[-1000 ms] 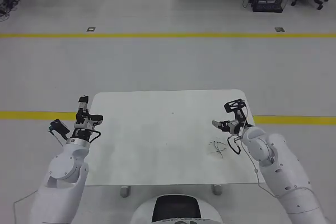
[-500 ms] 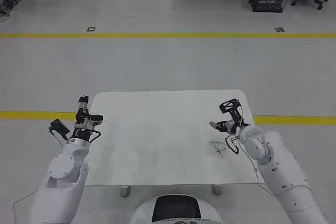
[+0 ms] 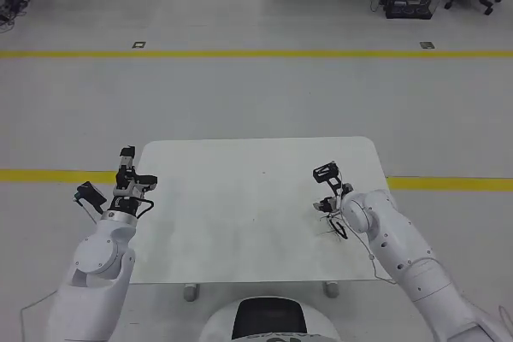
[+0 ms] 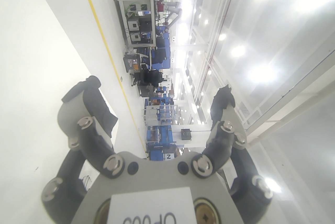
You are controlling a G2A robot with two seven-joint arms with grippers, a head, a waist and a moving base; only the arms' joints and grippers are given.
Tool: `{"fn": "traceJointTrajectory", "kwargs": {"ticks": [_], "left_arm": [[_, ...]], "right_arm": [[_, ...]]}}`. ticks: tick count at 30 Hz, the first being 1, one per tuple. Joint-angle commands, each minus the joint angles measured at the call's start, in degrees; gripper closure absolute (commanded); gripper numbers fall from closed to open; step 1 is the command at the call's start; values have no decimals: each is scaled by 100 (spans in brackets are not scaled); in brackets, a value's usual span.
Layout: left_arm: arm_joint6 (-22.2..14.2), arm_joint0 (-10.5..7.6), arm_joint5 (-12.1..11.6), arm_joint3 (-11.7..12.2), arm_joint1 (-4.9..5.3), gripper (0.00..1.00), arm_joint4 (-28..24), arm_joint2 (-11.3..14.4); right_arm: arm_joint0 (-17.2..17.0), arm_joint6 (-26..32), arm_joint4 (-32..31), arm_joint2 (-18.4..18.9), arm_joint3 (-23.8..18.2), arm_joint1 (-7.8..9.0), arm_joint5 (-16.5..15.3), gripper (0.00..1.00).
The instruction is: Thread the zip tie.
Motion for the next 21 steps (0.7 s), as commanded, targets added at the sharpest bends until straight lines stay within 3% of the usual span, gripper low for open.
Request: {"fn": "traceJointTrajectory", "kwargs": {"ticks": [1,4,14,21], "left_arm": [[0,0,0,0,0,0,0,0],[0,0,0,0,0,0,0,0],[0,0,0,0,0,0,0,0],[0,0,0,0,0,0,0,0]], "right_arm": [[-13,-6,8,-3,18,0,-7,0],[-8,31,-48,0,88,-2,-8,0],[107,1529,105,47,0,-7,-48,0],[104,1599,157,54,-45,-5,-141,0]]}}
